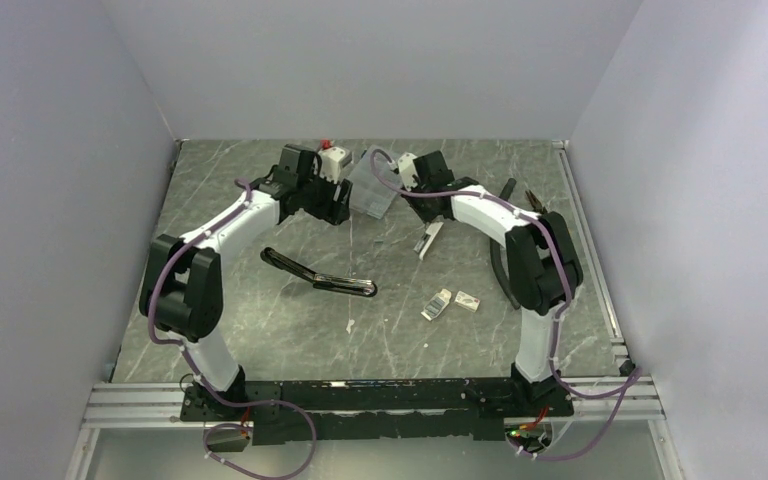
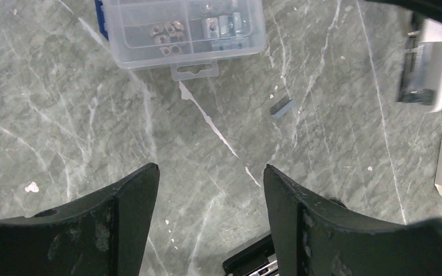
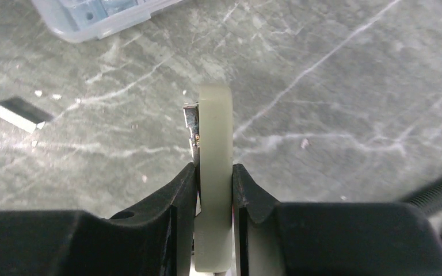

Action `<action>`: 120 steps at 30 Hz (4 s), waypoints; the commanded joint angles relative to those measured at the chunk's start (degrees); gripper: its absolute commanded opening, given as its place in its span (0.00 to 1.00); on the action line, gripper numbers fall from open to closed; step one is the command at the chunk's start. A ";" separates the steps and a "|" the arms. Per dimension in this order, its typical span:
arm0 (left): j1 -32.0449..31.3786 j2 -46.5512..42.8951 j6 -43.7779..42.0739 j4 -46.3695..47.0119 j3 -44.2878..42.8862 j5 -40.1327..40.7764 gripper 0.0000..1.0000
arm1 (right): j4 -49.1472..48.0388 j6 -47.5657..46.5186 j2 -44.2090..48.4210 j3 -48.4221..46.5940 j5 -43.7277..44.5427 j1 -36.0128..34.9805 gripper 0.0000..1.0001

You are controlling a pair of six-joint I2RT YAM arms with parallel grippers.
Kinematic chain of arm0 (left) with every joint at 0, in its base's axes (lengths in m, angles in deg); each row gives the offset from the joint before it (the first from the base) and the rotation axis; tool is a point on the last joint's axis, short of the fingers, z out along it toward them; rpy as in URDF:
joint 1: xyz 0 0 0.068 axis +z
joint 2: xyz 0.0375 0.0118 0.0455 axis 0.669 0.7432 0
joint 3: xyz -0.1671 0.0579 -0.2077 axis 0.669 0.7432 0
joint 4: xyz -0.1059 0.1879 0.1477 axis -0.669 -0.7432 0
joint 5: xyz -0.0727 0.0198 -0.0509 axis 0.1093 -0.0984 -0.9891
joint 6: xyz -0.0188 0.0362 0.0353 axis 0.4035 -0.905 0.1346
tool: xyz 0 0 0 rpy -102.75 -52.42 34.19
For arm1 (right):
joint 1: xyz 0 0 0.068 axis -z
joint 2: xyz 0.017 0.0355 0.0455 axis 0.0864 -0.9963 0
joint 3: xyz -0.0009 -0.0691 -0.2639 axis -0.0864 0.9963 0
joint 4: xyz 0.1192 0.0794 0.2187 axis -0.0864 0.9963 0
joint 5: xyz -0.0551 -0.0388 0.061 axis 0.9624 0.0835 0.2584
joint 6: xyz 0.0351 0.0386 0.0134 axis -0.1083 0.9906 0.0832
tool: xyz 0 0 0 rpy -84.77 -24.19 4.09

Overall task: Load the staples into the stapler
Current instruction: Pick up the stapler from the center of the board, then place the stapler at the center of the board.

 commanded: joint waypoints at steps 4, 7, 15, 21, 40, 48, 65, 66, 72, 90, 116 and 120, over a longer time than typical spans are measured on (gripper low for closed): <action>0.62 1.01 -2.51 -0.90 -1.99 -7.82 0.77 | -0.10 -3.91 7.65 3.64 1.26 -0.06 0.00; 0.63 1.58 -2.62 -1.54 -2.33 -8.85 0.77 | -1.71 -1.38 6.34 4.59 -0.90 0.93 0.00; 0.65 0.97 -4.02 -1.30 -1.52 -9.16 0.77 | -7.67 5.35 4.03 8.54 -2.75 5.84 0.02; 0.62 2.17 -5.98 -0.86 -1.44 -12.67 0.76 | -13.35 10.37 5.33 13.47 -4.28 8.22 0.00; -7.71 18.61 23.08 6.42 -17.34 -42.74 0.77 | -39.60 23.76 24.39 29.08 -17.70 10.00 0.00; -11.02 23.06 30.17 8.35 -22.24 -39.76 0.81 | -40.04 24.33 27.33 30.31 -18.31 10.48 0.00; -13.13 29.61 43.19 17.25 -22.67 -43.34 0.42 | -40.52 23.50 28.65 31.40 -17.18 10.82 0.00; -13.13 29.47 42.50 16.92 -22.26 -43.45 0.37 | -40.49 23.63 28.86 31.44 -17.26 11.03 0.00; -13.13 28.49 29.23 5.22 -25.16 -38.30 0.03 | -38.47 23.03 29.91 31.06 -21.69 12.32 0.08; -18.89 26.53 -5.51 -1.27 -18.73 -1.48 0.03 | -15.34 10.80 45.18 31.62 -38.04 19.14 0.67; -24.25 26.91 -5.81 -0.48 -13.87 9.16 0.53 | -15.56 9.53 44.01 32.31 -42.23 23.32 0.67; -24.25 26.51 -6.12 -0.44 -14.04 9.09 0.56 | -15.38 9.23 43.43 32.17 -42.32 23.32 0.68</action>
